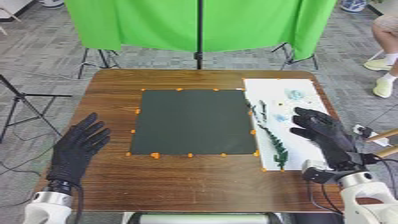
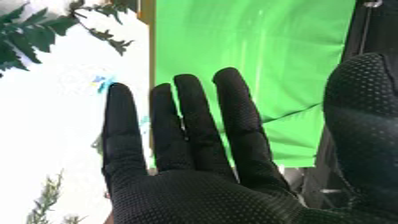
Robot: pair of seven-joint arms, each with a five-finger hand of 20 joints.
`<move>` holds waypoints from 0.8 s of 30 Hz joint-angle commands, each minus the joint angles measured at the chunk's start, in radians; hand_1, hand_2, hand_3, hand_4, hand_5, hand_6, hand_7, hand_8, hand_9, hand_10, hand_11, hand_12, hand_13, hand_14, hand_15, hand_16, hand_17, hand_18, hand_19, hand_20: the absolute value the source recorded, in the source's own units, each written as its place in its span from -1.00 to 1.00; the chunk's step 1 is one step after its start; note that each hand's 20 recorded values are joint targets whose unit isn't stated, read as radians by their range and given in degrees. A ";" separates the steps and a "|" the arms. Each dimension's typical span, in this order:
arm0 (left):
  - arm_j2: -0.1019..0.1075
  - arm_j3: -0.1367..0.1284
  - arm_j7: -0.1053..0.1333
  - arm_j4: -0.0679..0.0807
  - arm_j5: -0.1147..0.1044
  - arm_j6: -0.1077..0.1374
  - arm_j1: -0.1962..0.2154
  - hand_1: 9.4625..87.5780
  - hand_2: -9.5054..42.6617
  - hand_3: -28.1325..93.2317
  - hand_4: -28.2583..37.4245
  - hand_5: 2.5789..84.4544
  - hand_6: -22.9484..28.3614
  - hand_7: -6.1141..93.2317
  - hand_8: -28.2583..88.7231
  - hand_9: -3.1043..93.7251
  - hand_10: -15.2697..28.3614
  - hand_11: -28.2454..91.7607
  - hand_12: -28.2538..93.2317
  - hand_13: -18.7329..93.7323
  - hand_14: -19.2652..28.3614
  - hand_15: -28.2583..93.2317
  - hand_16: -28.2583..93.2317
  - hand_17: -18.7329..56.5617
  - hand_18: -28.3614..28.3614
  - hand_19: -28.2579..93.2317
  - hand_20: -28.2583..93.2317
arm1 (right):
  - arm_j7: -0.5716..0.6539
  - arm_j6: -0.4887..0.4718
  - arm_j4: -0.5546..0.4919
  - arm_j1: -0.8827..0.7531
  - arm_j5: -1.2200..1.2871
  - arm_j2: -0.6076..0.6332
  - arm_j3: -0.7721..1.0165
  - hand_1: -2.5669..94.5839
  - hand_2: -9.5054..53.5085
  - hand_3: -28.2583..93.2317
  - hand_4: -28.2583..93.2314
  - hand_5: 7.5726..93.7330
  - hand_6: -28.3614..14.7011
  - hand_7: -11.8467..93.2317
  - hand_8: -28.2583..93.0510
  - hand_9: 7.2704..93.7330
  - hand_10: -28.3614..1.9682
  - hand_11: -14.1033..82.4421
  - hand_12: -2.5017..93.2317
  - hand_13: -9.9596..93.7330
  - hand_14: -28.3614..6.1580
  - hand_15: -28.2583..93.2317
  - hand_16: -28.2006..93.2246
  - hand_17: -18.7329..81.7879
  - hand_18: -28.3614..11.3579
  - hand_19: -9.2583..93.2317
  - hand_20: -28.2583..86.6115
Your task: Arrange flowers
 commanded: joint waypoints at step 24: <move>0.018 -0.014 0.022 -0.004 -0.004 -0.009 0.032 -0.65 -0.71 0.59 -0.96 -0.30 0.04 -0.48 -0.67 -0.37 0.25 -0.13 -0.25 -0.25 0.40 0.10 -0.52 -0.72 0.74 0.30 -0.37 | 0.566 -0.329 0.030 0.257 -0.912 0.441 -0.271 -0.53 -0.99 0.50 -1.00 0.62 0.32 0.30 -0.75 0.70 0.07 0.62 0.00 0.63 -0.10 0.91 0.21 0.23 -0.71 1.00 0.73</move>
